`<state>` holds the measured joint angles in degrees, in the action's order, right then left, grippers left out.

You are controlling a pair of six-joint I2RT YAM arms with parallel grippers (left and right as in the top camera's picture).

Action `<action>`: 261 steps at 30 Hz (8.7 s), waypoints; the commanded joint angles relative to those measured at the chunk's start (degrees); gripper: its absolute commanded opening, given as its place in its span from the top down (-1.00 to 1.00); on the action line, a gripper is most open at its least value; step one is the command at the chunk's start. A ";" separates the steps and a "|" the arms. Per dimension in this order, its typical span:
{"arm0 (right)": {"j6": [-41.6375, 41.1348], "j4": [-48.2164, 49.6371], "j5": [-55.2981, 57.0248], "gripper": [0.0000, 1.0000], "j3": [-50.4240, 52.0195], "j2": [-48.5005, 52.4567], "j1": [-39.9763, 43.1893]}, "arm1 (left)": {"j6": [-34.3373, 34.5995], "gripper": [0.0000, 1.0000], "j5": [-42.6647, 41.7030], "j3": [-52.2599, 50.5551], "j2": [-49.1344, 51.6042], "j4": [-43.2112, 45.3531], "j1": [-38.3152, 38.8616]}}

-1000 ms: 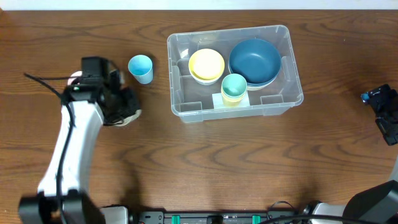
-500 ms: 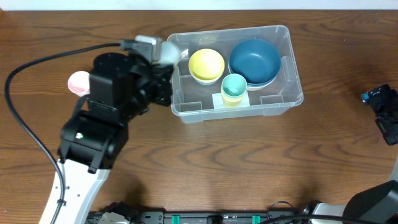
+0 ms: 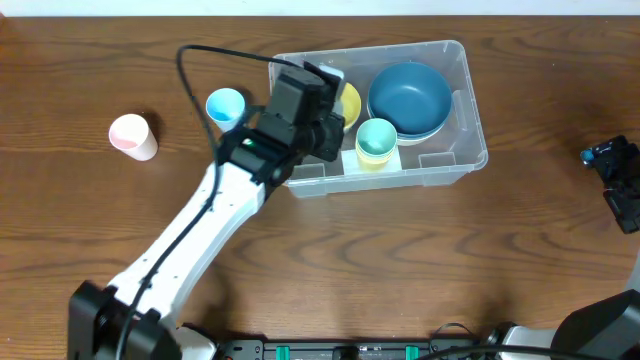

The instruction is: Pack container

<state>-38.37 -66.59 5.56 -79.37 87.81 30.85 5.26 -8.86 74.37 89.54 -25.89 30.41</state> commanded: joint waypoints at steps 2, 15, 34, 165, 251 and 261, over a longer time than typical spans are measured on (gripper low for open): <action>-0.59 -0.04 0.17 -0.99 0.00 -0.15 0.26 | -1.60 0.88 0.83 0.33 -0.52 -2.45 1.55; -0.57 -0.04 0.20 -0.98 0.00 -0.15 0.26 | -2.51 0.88 2.54 0.28 1.75 -15.04 1.66; -0.57 -0.04 0.17 -0.99 0.00 -0.15 0.26 | -3.13 0.88 2.51 1.01 10.40 -16.31 -0.68; -0.59 -0.04 0.17 -0.99 0.00 -0.15 0.26 | 12.87 0.88 5.46 20.28 26.34 -36.81 1.22; -0.57 -0.07 0.17 -0.98 0.00 -0.15 0.26 | 12.63 0.88 7.78 36.50 38.95 -32.74 -32.48; -0.59 -0.07 0.17 -0.98 0.00 -0.15 0.26 | 9.38 0.88 -2.36 36.54 32.54 -34.69 -32.37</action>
<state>-38.37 -66.61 5.56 -79.37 87.81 30.85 17.19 -4.60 110.45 127.57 -60.38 -2.04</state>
